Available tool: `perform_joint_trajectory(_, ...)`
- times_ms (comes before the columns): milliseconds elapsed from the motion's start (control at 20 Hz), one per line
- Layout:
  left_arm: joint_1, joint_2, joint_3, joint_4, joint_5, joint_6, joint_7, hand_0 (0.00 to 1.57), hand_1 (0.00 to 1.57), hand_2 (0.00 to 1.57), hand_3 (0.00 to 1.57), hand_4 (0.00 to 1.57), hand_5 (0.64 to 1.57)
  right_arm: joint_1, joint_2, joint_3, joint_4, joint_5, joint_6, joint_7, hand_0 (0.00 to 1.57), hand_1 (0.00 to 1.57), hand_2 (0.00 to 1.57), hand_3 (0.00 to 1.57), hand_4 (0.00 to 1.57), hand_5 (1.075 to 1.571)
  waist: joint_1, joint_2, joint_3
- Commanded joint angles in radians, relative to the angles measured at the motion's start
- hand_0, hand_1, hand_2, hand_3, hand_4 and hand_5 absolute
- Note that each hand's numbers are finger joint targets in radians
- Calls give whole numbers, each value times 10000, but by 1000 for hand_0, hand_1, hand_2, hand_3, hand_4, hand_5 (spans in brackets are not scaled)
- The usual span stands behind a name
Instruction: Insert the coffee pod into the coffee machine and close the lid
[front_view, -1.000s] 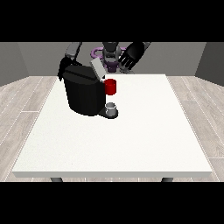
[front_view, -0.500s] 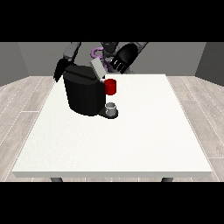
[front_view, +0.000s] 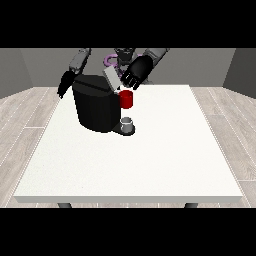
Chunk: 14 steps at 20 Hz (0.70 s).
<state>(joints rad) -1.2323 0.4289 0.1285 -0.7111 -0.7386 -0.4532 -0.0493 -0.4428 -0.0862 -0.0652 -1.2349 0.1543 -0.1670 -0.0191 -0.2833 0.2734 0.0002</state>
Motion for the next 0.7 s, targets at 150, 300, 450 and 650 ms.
perform_joint_trajectory(150, -30, 184, 229, 417, 69, 40, -191, 1260, 1260, 1292, 1229, 433, 1571, 62, 26, 31, -168, 14, -27, -48, 0, 0, 0, 0, 33, 1571, -89, 143, 0)
perform_joint_trajectory(300, -41, 155, 125, 461, 23, -95, -299, 1243, 1243, 1284, 1230, 423, 1571, -65, -138, -200, -79, -125, 28, -167, 0, 0, 0, 0, 115, 1571, -22, 253, 1)
perform_joint_trajectory(450, -251, 207, 257, 608, -18, 385, -479, 1187, 1187, 1230, 1196, 441, 1571, -608, 7, -57, -402, 55, -249, 232, 0, 0, 0, 0, 165, 1571, -260, 778, -2)
perform_joint_trajectory(650, -168, -405, -124, 472, -130, 124, -235, 1169, 1169, 1235, 1200, 422, 1571, -393, -9, -216, 80, -111, -134, 243, 0, 0, 0, 0, 0, 1571, 72, 120, 2)
